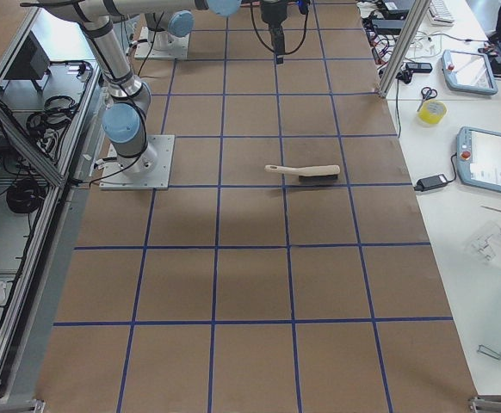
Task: Sweep and dump trash into bin
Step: 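Bring the empty dustpan back onto the table with the left gripper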
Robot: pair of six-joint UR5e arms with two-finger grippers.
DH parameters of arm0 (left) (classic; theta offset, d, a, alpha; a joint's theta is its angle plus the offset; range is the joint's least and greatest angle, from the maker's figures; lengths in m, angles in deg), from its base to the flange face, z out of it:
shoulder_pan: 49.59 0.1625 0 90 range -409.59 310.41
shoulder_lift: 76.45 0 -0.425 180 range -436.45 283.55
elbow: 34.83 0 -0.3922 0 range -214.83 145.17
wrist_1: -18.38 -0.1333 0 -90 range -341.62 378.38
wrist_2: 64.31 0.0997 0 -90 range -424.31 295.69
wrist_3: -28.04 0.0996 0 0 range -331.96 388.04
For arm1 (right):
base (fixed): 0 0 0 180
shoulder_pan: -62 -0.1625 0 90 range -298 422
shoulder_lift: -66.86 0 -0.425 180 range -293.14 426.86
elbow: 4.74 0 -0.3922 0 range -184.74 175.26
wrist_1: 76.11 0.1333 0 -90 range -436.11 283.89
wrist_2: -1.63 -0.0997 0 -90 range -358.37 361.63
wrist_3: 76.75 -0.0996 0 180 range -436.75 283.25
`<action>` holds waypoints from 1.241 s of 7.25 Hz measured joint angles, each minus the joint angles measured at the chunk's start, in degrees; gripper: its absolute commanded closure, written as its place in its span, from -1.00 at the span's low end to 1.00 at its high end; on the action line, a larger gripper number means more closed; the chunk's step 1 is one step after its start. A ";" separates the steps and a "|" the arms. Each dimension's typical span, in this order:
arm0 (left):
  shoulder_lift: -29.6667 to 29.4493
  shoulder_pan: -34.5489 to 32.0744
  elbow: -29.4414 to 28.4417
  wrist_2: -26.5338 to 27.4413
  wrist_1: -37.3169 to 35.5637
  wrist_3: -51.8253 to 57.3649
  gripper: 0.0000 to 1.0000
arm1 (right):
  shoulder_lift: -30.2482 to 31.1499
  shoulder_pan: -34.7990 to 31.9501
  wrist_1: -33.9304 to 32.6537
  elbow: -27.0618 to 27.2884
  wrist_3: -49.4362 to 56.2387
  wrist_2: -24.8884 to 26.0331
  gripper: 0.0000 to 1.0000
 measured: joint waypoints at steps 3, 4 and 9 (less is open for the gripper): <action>-1.62 -10.78 0.12 -3.85 6.99 -21.39 1.00 | 0.19 -0.02 0.22 0.18 -0.06 -0.16 -1.00; -2.39 -14.66 0.80 -4.90 7.39 -27.87 1.00 | 0.15 -0.04 0.24 0.18 -0.05 -0.19 -1.00; -6.48 -27.32 9.34 -6.04 2.82 -54.32 1.00 | 0.41 -0.10 0.21 0.19 -0.61 -0.55 -1.00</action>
